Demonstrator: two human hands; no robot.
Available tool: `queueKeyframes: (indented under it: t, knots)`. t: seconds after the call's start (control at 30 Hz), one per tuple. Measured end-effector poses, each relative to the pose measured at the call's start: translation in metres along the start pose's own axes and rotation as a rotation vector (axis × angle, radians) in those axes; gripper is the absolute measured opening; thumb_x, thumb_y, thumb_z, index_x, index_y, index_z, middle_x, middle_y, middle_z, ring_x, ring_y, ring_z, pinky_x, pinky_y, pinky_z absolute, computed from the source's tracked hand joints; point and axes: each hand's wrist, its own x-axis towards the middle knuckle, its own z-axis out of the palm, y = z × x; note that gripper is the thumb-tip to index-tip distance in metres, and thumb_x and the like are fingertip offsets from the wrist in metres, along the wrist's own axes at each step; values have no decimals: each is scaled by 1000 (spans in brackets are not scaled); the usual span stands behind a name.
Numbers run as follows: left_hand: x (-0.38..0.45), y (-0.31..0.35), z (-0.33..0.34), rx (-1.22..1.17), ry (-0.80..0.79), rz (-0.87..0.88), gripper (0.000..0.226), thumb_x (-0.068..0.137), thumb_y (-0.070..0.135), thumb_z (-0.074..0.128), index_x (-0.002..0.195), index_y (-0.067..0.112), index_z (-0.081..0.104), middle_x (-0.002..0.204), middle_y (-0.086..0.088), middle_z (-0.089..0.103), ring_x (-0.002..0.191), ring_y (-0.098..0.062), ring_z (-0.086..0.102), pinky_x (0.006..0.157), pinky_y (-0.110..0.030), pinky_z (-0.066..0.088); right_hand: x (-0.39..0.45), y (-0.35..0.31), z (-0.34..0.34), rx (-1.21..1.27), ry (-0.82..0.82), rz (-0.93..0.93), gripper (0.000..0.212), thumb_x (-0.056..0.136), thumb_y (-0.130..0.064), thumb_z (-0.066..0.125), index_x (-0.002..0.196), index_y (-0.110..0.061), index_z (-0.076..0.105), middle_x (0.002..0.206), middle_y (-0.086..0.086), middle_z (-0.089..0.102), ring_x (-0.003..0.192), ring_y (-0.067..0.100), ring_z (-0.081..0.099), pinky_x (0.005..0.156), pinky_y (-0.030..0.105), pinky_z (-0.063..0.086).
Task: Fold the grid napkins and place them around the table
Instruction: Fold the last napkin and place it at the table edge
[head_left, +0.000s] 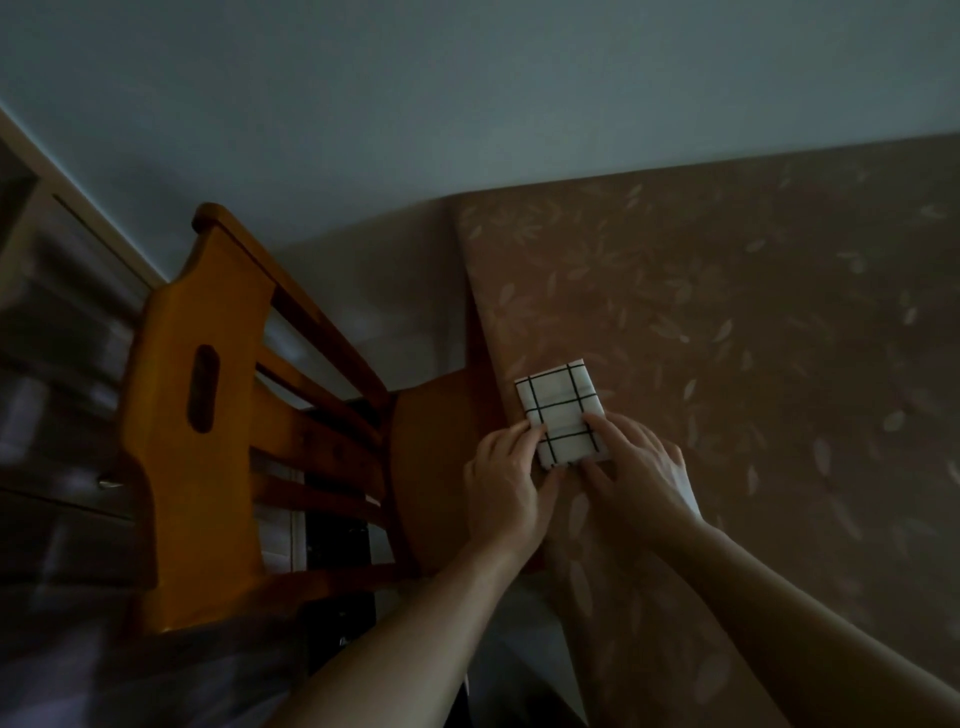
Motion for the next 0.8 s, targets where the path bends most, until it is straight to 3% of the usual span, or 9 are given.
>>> queueKeyframes:
  t: [0.17, 0.27, 0.43, 0.63, 0.8]
  knots:
    - [-2, 13, -9, 45, 38, 93, 67, 79, 64, 54, 135, 29, 48, 141, 3, 50, 133, -19, 42, 102, -41, 36, -17, 2, -26, -35, 7, 6, 72, 84, -59, 55, 147, -36, 27, 153, -8, 34, 141, 16, 32, 111, 46, 29]
    - [-2, 40, -15, 52, -35, 157, 71, 77, 66, 48, 138, 31, 42, 145, 3, 44, 138, -19, 36, 107, -43, 32, -43, 16, -64, -113, 48, 21, 73, 84, -56, 58, 147, -35, 27, 154, -8, 32, 142, 17, 31, 111, 44, 30]
    - [-29, 107, -25, 191, -216, 232, 80, 81, 65, 54, 149, 31, 28, 156, 2, 30, 145, -20, 23, 116, -44, 24, -104, 58, -129, -261, 102, 48, 75, 84, -57, 58, 149, -34, 26, 153, -9, 33, 142, 14, 29, 111, 39, 30]
    - [-115, 173, -26, 379, -360, 188, 78, 82, 67, 48, 148, 31, 31, 154, 4, 34, 141, -21, 33, 112, -43, 30, -221, 117, -172, -288, 148, 109, 69, 85, -60, 53, 145, -31, 34, 147, -8, 41, 136, 16, 39, 105, 39, 38]
    - [-201, 222, -18, 337, -421, 137, 71, 87, 59, 54, 148, 28, 34, 153, 0, 35, 139, -25, 34, 110, -42, 33, -319, 160, -190, -255, 88, 180, 68, 86, -60, 55, 145, -34, 32, 148, -7, 40, 133, 17, 42, 106, 41, 38]
